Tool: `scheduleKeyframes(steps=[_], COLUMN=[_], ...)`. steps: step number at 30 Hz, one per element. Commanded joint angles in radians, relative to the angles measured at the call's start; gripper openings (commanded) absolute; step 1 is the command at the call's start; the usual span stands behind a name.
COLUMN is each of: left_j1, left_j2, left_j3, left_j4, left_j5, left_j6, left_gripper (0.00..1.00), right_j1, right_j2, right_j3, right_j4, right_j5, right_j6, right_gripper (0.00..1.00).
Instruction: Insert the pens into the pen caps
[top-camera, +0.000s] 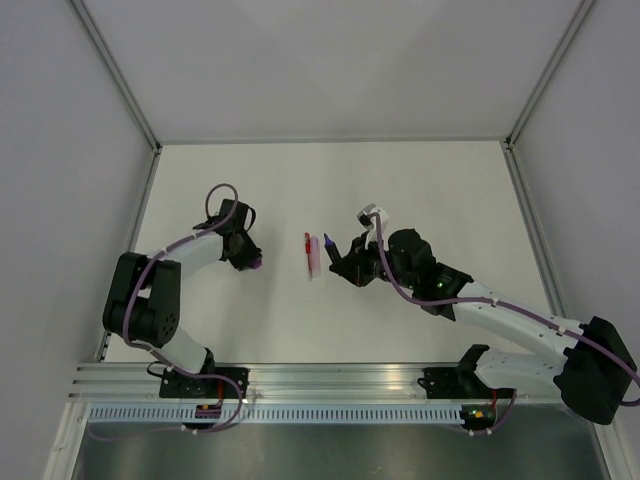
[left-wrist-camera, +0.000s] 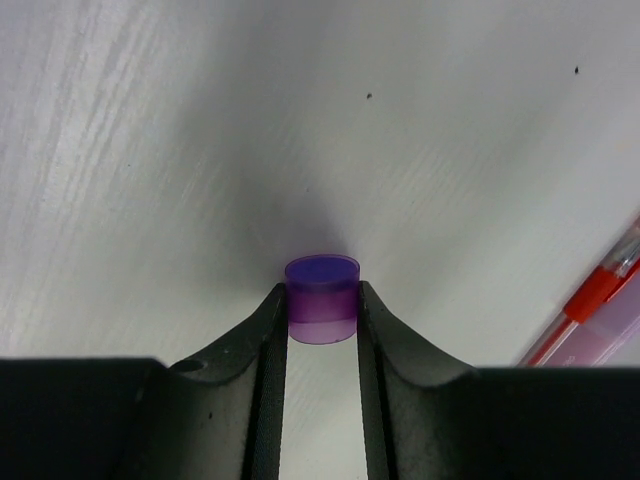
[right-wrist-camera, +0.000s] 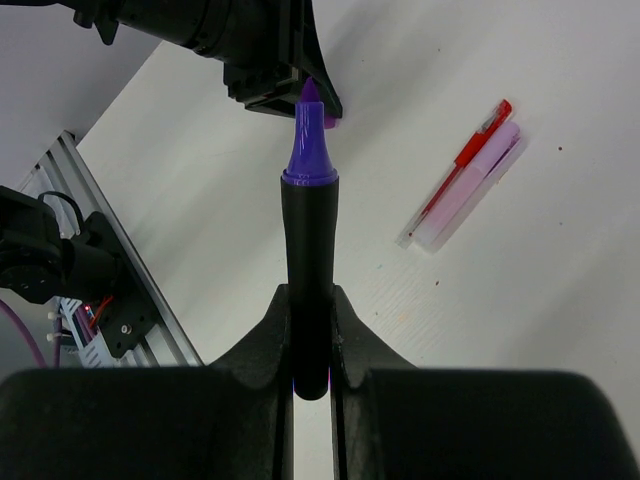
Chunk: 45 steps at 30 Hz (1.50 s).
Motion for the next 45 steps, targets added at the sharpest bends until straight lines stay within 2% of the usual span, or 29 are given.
scheduleKeyframes(steps=[1, 3, 6, 7, 11, 15, 22, 28, 35, 45], left_j1=[-0.014, -0.017, -0.018, -0.020, -0.026, -0.031, -0.050, -0.092, -0.187, -0.218], left_j2=[-0.058, -0.113, -0.286, -0.287, -0.463, -0.551, -0.618, -0.676, -0.723, -0.746], left_j3=[-0.058, -0.073, -0.117, -0.118, -0.150, -0.188, -0.269, -0.292, -0.280, -0.326], left_j4=[0.023, 0.050, 0.132, 0.158, 0.305, 0.406, 0.589, 0.589, 0.502, 0.509], left_j5=[0.071, 0.124, 0.221, 0.246, 0.381, 0.473, 0.539, 0.501, 0.352, 0.320], left_j6=[0.104, 0.114, 0.114, 0.109, 0.074, 0.019, -0.035, -0.101, -0.130, -0.146], left_gripper=[0.02, 0.02, 0.02, 0.02, 0.02, 0.02, 0.02, 0.02, 0.02, 0.02], right_j1=[-0.001, -0.001, -0.002, -0.001, -0.001, 0.004, 0.053, 0.073, 0.080, 0.085], right_j2=[0.020, 0.031, 0.057, 0.064, 0.094, 0.113, 0.152, 0.179, 0.209, 0.183], right_j3=[0.031, 0.021, -0.002, -0.002, -0.013, -0.028, -0.022, -0.016, -0.001, -0.011], right_j4=[0.023, 0.050, 0.110, 0.118, 0.176, 0.213, 0.252, 0.244, 0.232, 0.245], right_j5=[-0.031, -0.055, -0.136, -0.137, -0.190, -0.189, -0.181, -0.115, -0.094, -0.095], right_j6=[-0.024, -0.029, -0.030, -0.027, -0.006, 0.010, 0.011, 0.002, -0.007, 0.004], right_gripper=[0.00, 0.00, 0.00, 0.00, 0.00, 0.00, 0.00, 0.00, 0.00, 0.00])
